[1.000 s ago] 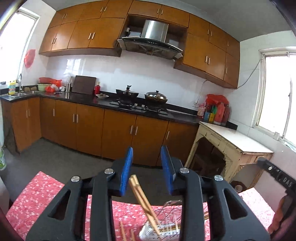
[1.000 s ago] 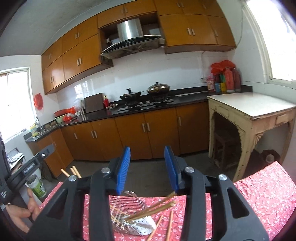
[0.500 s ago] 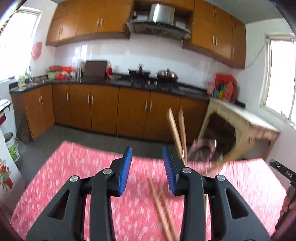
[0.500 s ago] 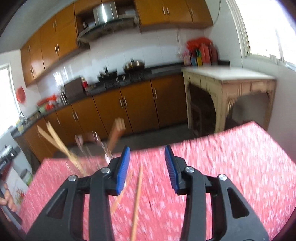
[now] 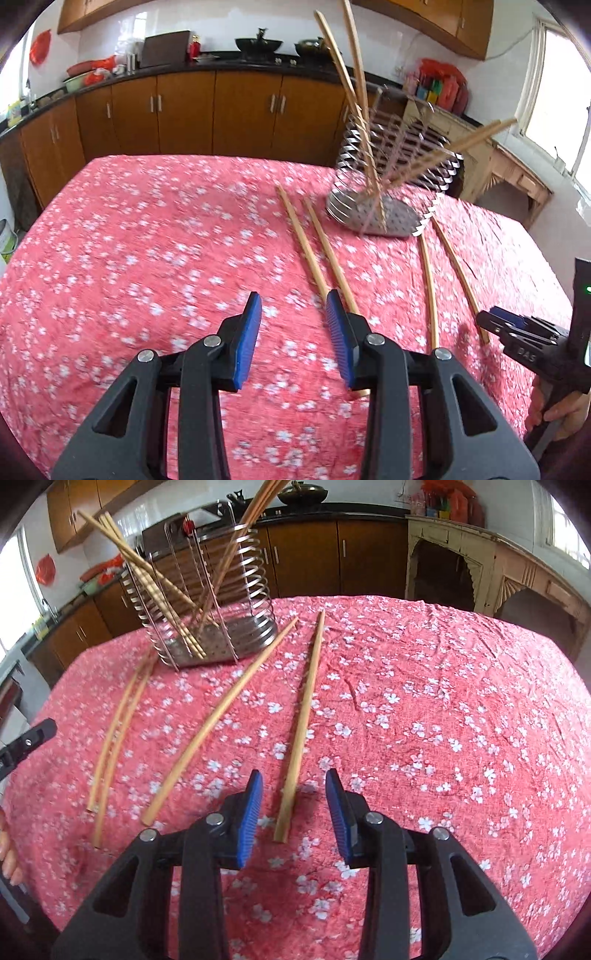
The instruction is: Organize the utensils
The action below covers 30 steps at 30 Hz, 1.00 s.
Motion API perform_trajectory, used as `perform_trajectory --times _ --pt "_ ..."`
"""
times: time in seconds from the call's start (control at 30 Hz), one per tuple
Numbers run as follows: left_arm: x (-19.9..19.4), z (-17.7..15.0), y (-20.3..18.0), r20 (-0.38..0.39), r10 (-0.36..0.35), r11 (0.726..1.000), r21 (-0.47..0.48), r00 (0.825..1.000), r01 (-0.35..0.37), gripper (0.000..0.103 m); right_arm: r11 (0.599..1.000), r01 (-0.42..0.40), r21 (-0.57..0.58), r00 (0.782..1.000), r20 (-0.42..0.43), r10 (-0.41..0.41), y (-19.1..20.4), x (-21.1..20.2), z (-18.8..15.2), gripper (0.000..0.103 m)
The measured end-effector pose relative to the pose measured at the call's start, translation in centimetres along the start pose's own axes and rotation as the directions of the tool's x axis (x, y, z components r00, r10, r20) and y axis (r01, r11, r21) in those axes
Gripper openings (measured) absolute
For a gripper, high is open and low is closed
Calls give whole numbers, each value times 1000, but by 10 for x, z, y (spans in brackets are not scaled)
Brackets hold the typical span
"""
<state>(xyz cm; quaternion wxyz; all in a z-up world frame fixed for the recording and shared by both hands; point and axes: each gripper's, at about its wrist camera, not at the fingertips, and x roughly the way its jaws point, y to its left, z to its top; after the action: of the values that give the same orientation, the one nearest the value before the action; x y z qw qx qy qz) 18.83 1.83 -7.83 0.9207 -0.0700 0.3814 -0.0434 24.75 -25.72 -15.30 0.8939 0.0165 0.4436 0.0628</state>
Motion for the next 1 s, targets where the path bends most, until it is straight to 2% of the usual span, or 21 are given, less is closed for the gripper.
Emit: perform_trajectory --times 0.03,0.07,0.17,0.3,0.33,0.37,0.47,0.5,0.57,0.8,0.87,1.0 --pt "3 -5 -2 -5 -2 1000 7 1000 2 37 1000 29 -7 999 17 -29 0 0 -1 26" --pt "4 -6 -7 -14 -3 1000 15 1000 3 37 999 47 -10 999 18 -47 -2 0 3 8" --pt "14 -11 -19 -49 2 999 43 999 0 37 995 60 84 998 12 -61 -27 -1 7 8" --pt "29 -17 -34 -93 40 995 97 995 -30 37 987 78 140 997 15 -81 -49 -3 8 8" --pt "32 -18 -36 -101 44 994 100 994 -34 34 987 76 142 997 16 -79 -51 -2 7 8" --pt "35 -19 -37 -112 47 994 104 993 -35 25 987 75 141 997 17 -78 -51 -2 7 8" --pt "41 -21 -39 -119 77 990 123 990 -62 10 988 82 129 996 20 -86 -54 -2 8 8" --pt "43 -21 -38 -116 89 988 132 989 -73 9 988 86 126 996 22 -89 -54 0 10 8" --pt "47 -15 -30 -114 92 989 122 989 -78 8 988 90 130 995 21 -93 -56 6 18 8" --pt "62 14 25 -90 188 981 64 978 -183 7 978 138 154 989 30 -145 -72 17 33 8" --pt "62 18 36 -90 179 983 59 980 -174 7 974 154 165 987 29 -160 -77 19 36 8" --pt "54 17 50 -93 97 995 26 991 -95 8 975 142 170 989 26 -149 -82 18 36 8"
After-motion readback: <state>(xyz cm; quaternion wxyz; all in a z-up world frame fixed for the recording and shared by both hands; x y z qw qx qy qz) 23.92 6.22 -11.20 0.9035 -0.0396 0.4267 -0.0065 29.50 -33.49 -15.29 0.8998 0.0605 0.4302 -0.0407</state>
